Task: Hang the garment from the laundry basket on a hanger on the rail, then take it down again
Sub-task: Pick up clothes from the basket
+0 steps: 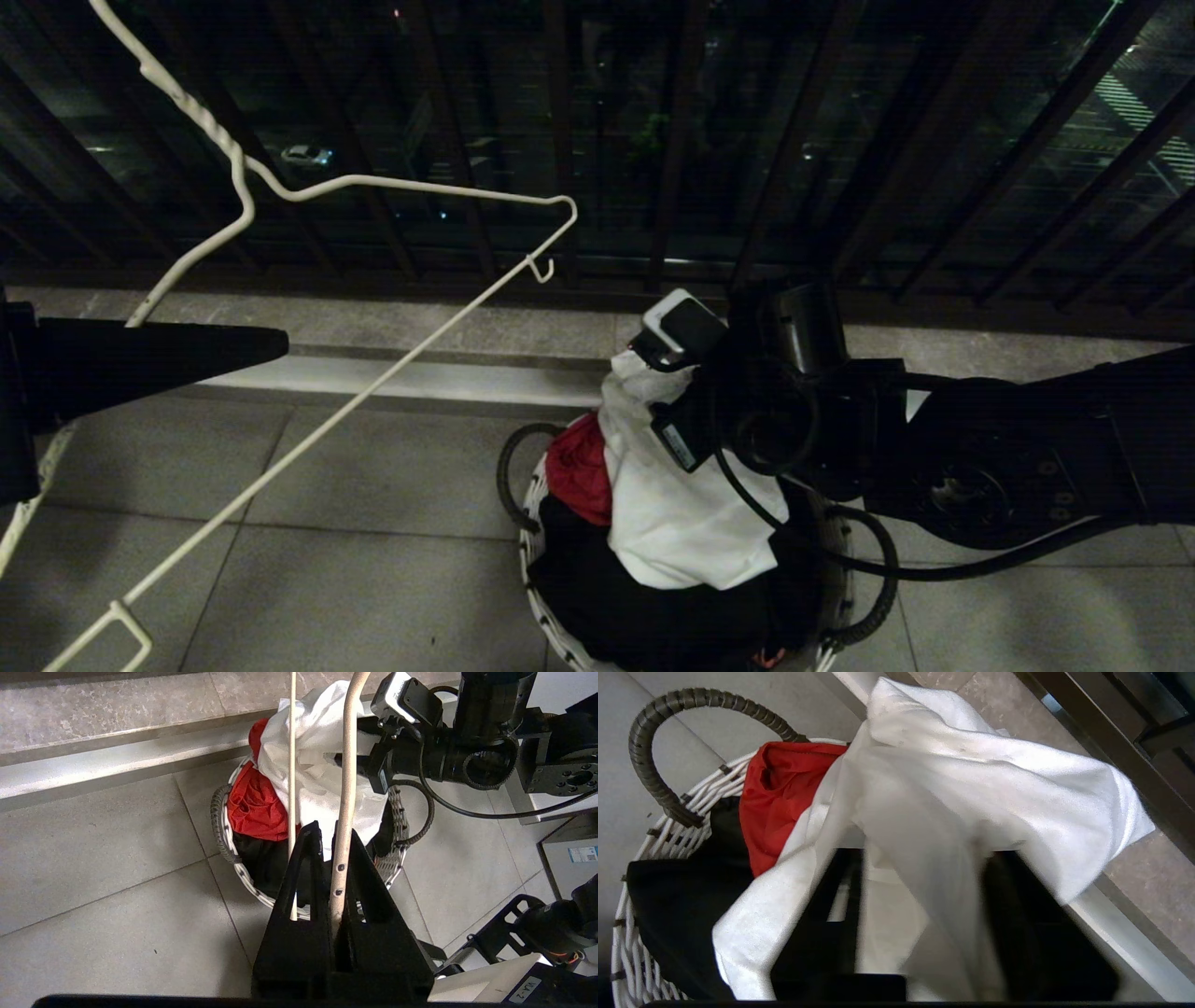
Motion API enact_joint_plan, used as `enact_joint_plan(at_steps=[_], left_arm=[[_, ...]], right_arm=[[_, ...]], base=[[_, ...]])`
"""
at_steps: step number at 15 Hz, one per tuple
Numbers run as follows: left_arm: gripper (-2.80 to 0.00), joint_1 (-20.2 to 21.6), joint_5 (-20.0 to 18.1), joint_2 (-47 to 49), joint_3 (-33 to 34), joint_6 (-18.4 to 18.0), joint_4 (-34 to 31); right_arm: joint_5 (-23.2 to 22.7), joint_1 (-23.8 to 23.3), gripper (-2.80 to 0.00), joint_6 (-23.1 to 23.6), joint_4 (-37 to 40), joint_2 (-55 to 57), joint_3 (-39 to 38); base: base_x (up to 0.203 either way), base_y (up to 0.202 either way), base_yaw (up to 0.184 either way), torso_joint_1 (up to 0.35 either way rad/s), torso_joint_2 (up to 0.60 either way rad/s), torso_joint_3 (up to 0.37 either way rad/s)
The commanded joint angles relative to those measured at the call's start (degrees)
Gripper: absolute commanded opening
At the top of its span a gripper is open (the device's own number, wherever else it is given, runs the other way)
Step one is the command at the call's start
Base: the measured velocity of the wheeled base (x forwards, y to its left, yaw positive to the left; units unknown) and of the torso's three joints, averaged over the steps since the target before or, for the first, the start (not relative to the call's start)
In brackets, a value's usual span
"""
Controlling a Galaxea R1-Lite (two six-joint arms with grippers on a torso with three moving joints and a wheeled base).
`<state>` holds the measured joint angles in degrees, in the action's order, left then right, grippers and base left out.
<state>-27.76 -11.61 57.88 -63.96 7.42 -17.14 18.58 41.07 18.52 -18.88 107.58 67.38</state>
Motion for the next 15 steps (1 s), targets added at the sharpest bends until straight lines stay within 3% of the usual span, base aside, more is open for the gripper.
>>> enact_joint_plan(at_steps=[1,4,5,15], left_arm=[[-2.8,-0.02,-0.08,-0.05,0.1,-0.04,-0.09],[-2.8,-0.02,-0.17,-0.31,0.42,-0.04,0.01],[-2.8,-0.02,-0.17,-0.4,0.41,-0.04,0.0],[-2.8,-0.1,-0.26,-0.4,0.42,-0.21,0.04]], right_arm=[[0.14,-0.03,0.0,0.29,-0.73,0.17,-0.05],[0.4,-0.76,0.0,1.71,-3.04,0.26,-0.01],[0.41,-1.45,-2.8,2.34,-3.11,0.33,-0.14],[0.41,-3.28,-2.8,2.85,-3.2,-2.48,3.31]], base=[[0.0,0.0,0.0,0.0,0.0,0.0],[0.0,0.0,0.0,0.0,0.0,0.0],[0.0,0.0,0.0,0.0,0.0,0.0],[0.0,0.0,0.0,0.0,0.0,0.0]])
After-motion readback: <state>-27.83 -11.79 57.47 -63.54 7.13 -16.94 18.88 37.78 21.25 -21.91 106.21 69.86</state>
